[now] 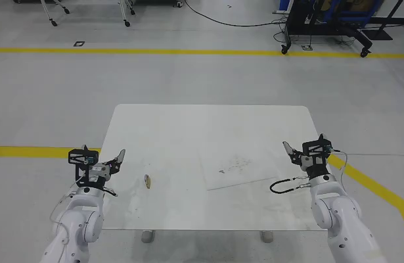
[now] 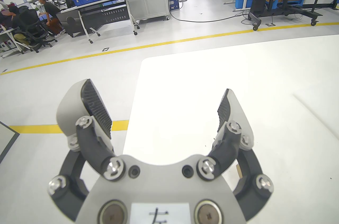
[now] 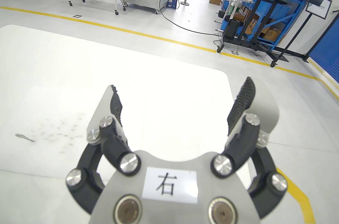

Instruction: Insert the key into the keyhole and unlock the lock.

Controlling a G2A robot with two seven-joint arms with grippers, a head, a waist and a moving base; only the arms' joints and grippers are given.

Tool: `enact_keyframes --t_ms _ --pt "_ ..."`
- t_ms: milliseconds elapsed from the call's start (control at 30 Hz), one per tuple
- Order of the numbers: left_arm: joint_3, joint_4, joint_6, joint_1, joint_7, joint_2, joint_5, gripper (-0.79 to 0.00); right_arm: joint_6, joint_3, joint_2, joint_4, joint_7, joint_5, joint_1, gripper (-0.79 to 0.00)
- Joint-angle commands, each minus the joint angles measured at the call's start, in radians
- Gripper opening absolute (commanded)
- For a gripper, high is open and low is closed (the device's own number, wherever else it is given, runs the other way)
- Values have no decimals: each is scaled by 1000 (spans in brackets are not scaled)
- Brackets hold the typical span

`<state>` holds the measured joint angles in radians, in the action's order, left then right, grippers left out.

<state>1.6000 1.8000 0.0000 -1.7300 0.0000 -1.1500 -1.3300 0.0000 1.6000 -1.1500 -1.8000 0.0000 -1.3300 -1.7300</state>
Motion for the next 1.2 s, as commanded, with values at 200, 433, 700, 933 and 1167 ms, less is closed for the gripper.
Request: enact_keyframes --t_ms 200,433,700,933,1167 --pt "0 0 0 0 0 0 0 0 0 0 0 0 0 0 0 0" --pt "0 0 0 0 0 0 0 0 0 0 0 0 0 0 0 0" --pt "0 0 0 0 0 0 0 0 -43 -27 -1 -10 5 -4 17 0" --pt "0 0 0 0 0 0 0 0 -108 -133 -6 -29 104 -83 44 0" --pt "0 0 0 0 0 0 0 0 -108 -133 -6 -29 104 -83 44 0"
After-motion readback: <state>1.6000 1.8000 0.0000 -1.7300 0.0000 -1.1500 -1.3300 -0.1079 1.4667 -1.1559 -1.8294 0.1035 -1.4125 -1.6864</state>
